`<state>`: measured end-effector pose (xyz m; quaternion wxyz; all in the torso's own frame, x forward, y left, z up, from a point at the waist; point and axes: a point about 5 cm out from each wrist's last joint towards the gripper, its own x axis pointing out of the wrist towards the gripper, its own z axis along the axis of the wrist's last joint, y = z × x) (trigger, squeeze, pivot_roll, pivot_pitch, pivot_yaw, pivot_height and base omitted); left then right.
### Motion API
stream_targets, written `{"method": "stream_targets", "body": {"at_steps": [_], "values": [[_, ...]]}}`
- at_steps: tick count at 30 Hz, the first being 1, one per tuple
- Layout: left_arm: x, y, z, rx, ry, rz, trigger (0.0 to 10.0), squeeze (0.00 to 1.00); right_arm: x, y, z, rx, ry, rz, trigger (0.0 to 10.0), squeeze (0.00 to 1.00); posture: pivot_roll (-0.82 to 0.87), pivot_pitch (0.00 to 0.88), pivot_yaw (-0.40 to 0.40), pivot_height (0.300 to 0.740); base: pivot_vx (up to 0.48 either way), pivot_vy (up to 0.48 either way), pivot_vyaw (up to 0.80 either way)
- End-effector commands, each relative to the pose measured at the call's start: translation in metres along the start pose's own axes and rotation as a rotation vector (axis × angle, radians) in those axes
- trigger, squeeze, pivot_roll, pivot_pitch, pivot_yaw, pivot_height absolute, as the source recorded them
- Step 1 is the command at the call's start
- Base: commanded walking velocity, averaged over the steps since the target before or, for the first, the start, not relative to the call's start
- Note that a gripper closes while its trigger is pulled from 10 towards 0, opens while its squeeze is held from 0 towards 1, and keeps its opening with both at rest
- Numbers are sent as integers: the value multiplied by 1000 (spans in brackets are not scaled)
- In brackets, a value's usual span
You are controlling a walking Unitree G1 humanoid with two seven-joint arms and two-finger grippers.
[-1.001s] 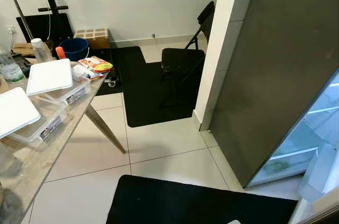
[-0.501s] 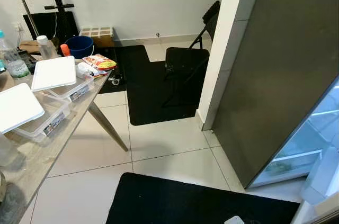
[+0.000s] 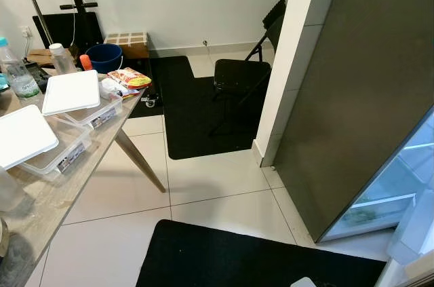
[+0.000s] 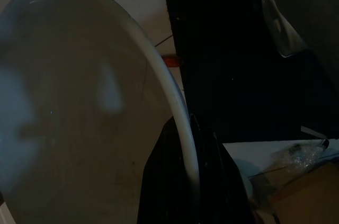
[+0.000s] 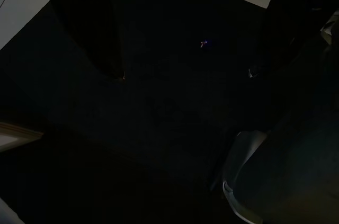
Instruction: Restocking fridge
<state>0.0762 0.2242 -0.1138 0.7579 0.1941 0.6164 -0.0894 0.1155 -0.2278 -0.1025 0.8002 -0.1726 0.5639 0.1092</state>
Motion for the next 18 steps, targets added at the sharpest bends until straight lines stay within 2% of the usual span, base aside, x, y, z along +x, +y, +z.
{"method": "stream_targets", "body": {"at_steps": [1, 11, 18], "values": [[1, -6, 3, 5, -9, -17, 10000, 0, 0, 0, -1, 7, 1, -5, 10000, 0, -46, 11, -2, 740, 0, 0, 0], [0, 0, -2, 2, 3, -9, 10000, 0, 0, 2, 1, -10, 0, 5, 10000, 0, -39, 16, -5, 740, 0, 0, 0], [0, 2, 2, -17, -6, 2, 10000, 0, 3, 3, 18, 5, -31, -4, 10000, 0, -25, 0, 12, 740, 0, 0, 0]]}}
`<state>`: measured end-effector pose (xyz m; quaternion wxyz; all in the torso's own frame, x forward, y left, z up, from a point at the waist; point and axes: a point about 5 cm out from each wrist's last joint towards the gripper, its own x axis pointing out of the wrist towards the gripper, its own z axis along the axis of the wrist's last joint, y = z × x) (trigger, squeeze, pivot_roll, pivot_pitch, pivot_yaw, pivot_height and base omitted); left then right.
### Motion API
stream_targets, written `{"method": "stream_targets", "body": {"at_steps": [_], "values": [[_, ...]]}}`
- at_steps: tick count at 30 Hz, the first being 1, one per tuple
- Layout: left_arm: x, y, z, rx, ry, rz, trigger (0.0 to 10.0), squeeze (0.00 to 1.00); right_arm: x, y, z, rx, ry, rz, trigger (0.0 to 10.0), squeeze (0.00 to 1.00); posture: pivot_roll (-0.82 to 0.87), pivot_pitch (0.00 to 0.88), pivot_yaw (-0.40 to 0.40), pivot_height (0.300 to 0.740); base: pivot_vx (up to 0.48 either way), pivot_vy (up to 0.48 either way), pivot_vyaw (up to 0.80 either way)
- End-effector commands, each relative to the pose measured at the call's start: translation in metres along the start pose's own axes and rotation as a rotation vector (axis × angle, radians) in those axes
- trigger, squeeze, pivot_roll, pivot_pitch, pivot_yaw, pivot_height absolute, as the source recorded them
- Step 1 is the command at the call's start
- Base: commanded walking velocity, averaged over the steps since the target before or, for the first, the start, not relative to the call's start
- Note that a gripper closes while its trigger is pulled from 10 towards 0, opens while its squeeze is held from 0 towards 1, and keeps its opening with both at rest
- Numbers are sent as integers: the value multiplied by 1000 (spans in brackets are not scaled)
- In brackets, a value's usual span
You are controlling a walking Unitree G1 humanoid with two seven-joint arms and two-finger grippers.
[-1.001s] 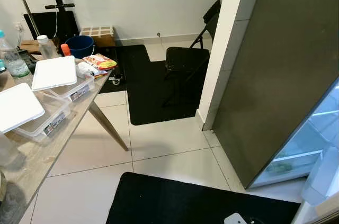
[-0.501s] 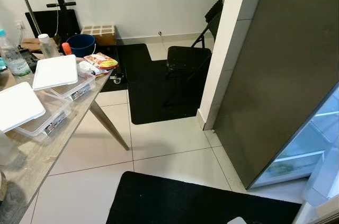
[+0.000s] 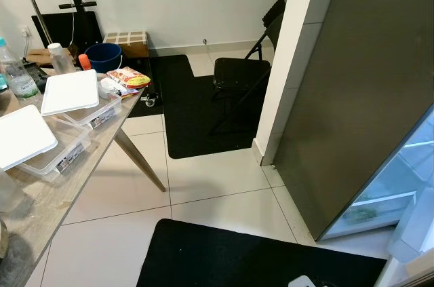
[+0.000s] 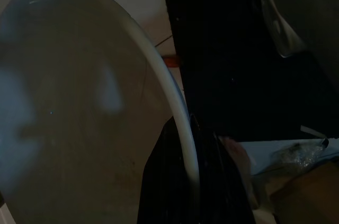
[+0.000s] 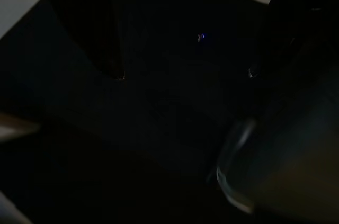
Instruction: Restocking fridge
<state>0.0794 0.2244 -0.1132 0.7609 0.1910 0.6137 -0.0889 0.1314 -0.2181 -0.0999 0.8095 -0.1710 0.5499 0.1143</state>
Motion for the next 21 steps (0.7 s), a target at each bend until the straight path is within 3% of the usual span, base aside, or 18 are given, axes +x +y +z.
{"method": "stream_targets", "body": {"at_steps": [1, 4, 6, 10, 21], "values": [[0, -1, 1, -18, -3, 4, 10000, 0, 1, -1, 5, 11, -5, -11, 10000, 0, -8, 0, 14, 740, 0, 0, 0], [0, -3, 3, -24, -9, 5, 10000, 0, 1, -2, 10, 12, -14, -15, 10000, 0, -3, 0, 15, 740, 0, 0, 0], [2, -10, 19, -25, -51, 5, 10000, 0, 1, -10, 26, 4, -46, -33, 10000, 0, 53, 0, -10, 740, 0, 0, 0], [2, -5, 29, -28, -72, 13, 10000, 0, 1, -14, 31, -10, -52, -41, 10000, 0, 63, 0, -26, 740, 0, 0, 0], [1, -1, 17, -43, -38, 18, 10000, 0, 1, -16, 40, -53, -65, -39, 10000, 0, 37, 0, -25, 740, 0, 0, 0]]}}
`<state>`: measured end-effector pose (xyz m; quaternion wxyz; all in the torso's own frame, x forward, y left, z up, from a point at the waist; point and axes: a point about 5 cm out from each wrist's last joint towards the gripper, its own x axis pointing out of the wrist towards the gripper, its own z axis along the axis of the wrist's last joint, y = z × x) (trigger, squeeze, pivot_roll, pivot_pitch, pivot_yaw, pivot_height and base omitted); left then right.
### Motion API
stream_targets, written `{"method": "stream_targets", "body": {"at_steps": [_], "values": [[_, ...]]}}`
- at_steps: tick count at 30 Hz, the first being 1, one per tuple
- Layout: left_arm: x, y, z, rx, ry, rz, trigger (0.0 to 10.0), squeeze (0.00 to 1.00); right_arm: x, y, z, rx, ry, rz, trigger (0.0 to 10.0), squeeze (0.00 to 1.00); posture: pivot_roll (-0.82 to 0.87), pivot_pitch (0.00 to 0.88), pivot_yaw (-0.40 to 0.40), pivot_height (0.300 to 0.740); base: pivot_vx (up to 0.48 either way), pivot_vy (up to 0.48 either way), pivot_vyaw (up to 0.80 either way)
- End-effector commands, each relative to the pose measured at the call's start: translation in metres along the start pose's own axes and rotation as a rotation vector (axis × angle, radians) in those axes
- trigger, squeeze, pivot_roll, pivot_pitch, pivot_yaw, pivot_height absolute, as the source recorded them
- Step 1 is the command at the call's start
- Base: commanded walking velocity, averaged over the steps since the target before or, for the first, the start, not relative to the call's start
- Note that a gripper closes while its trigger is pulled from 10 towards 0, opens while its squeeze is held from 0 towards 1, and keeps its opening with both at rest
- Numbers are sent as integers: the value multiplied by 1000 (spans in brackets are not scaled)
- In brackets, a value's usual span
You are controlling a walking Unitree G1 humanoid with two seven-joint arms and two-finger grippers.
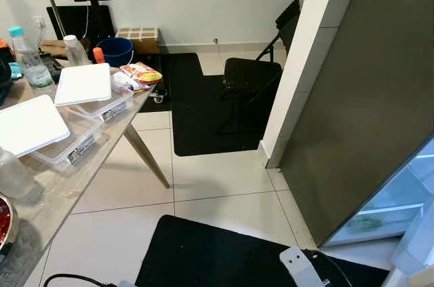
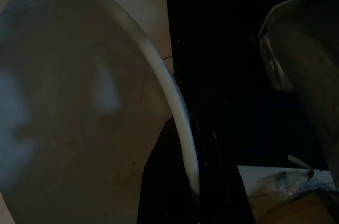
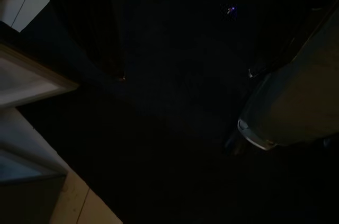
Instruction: Restocking fridge
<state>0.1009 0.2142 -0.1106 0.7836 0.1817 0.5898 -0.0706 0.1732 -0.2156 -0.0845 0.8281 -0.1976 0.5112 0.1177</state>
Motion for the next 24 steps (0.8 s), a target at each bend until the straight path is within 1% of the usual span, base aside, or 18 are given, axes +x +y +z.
{"method": "stream_targets", "body": {"at_steps": [1, 2, 3, 4, 5, 6, 8, 10, 13, 14, 15, 16, 17, 20, 21, 23, 24], "values": [[-1, 2, -9, 3, 26, -12, 10000, 0, 0, 1, -1, -3, 13, 3, 10000, 0, 20, 0, -13, 740, 0, 0, 0], [-1, 3, -12, 20, 34, -15, 10000, 0, 0, 4, -5, 10, 19, 4, 10000, 0, -1, 0, 2, 740, 0, 0, 0], [-1, 3, -12, 20, 34, -15, 10000, 0, 0, 4, -5, 10, 19, 4, 10000, 0, -1, 0, 2, 740, 0, 0, 0], [-2, 7, -18, 77, 52, -22, 10000, 0, -1, 10, -16, 98, 33, 0, 10000, 0, -14, 0, 10, 740, 0, 0, 0], [-2, 7, -18, 77, 52, -22, 10000, 0, -1, 10, -16, 98, 33, 0, 10000, 0, -14, 0, 10, 740, 0, 0, 0], [-3, 10, -22, 120, 58, -11, 10000, 0, -2, 18, -26, 109, 58, 15, 10000, 0, -17, 0, 15, 740, 0, 0, 0], [-3, 11, -22, 124, 53, 3, 10000, 0, -3, 25, -36, 95, 83, 31, 10000, 0, -24, 0, 22, 740, 0, 0, 0], [-3, 13, -19, 127, 44, 12, 10000, 0, -3, 26, -38, 95, 87, 31, 10000, 0, -30, 0, 27, 740, 0, 0, 0], [-2, 22, -7, 166, 14, 37, 10000, 0, -4, 27, -42, 84, 90, 31, 10000, 0, -55, 33, 33, 740, 0, 0, 0], [-2, 25, -3, 166, 5, 44, 10000, 0, -4, 26, -43, 78, 91, 31, 10000, 0, -56, 30, 34, 740, 0, 0, 0], [-2, 25, -3, 166, 5, 44, 10000, 0, -4, 26, -43, 78, 91, 31, 10000, 0, -56, 30, 34, 740, 0, 0, 0], [-2, 29, 1, 163, -4, 49, 10000, 0, -5, 26, -44, 76, 91, 30, 10000, 0, -58, 14, 37, 740, 0, 0, 0], [-3, 35, 11, 145, -32, 62, 10000, 0, -5, 26, -44, 85, 88, 28, 10000, 0, -55, 42, 21, 740, 0, 0, 0], [-3, 37, 13, 140, -40, 65, 10000, 0, -5, 27, -45, 88, 88, 29, 10000, 0, -53, 42, 18, 740, 0, 0, 0], [-3, 37, 13, 148, -44, 63, 10000, 0, -5, 33, -47, 58, 91, 52, 10000, 0, -50, 50, 17, 740, 0, 0, 0], [-2, 32, 11, 143, -40, 55, 10000, 0, -5, 37, -46, 33, 87, 66, 10000, 0, -44, 52, 10, 740, 0, 0, 0], [-2, 29, 9, 142, -38, 49, 10000, 0, -4, 37, -43, 35, 77, 64, 10000, 0, -38, 57, 6, 740, 0, 0, 0]]}}
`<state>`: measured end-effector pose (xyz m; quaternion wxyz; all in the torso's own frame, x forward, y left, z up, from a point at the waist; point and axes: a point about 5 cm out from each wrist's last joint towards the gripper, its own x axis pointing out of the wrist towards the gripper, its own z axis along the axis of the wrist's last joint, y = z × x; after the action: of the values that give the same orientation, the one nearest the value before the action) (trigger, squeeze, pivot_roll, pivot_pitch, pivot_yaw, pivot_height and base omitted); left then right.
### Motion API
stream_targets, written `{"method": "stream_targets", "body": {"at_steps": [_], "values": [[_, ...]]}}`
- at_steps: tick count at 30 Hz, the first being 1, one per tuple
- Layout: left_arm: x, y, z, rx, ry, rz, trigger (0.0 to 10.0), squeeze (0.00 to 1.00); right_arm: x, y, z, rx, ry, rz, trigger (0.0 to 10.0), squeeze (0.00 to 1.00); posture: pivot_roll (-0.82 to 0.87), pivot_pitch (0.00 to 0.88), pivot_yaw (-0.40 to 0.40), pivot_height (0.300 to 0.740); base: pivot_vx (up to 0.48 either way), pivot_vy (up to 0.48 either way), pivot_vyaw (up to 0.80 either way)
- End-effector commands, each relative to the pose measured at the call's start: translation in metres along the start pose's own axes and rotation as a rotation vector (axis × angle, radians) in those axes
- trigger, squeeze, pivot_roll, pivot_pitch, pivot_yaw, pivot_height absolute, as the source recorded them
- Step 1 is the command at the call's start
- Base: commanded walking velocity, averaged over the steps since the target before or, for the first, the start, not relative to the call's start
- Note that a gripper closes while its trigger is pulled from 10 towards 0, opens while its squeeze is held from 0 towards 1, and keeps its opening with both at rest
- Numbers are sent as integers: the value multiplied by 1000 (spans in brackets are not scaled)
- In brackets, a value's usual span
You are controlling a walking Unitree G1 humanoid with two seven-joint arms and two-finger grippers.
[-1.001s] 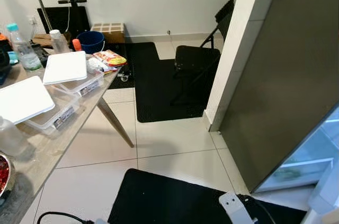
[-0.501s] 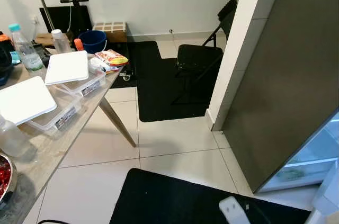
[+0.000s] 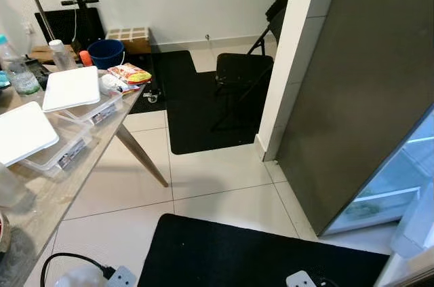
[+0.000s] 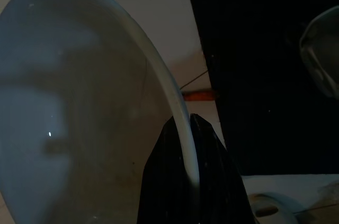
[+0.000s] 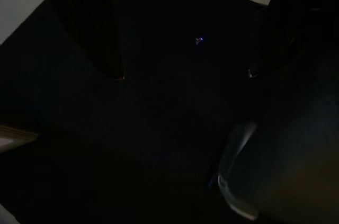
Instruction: Restocking fridge
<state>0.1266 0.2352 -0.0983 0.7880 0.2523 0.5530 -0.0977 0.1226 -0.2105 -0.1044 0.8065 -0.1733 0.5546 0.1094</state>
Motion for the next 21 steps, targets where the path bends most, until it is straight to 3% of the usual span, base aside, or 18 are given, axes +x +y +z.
{"method": "stream_targets", "body": {"at_steps": [1, 7, 15, 19, 21], "values": [[-1, -5, -9, -5, 27, -14, 10000, 0, 2, 8, 8, -17, -31, 29, 10000, 0, -32, 57, 2, 740, 0, 0, 0], [-1, -16, -12, -18, 25, -34, 10000, 0, 3, 3, 31, -56, -99, 23, 10000, 0, -14, 65, -8, 740, 0, 0, 0], [-2, -28, -21, -21, 50, -71, 10000, 0, 2, -6, 51, -16, -160, 0, 10000, 0, -18, 13, 11, 740, 0, 0, 0], [-1, -26, -14, 2, 37, -78, 10000, 0, 1, -13, 54, 10, -162, -30, 10000, 0, -22, 0, 35, 740, 0, 0, 0], [0, -15, -3, 17, 12, -61, 10000, 0, 1, -16, 53, 44, -161, -45, 10000, 0, -28, 0, 51, 740, 0, 0, 0]]}}
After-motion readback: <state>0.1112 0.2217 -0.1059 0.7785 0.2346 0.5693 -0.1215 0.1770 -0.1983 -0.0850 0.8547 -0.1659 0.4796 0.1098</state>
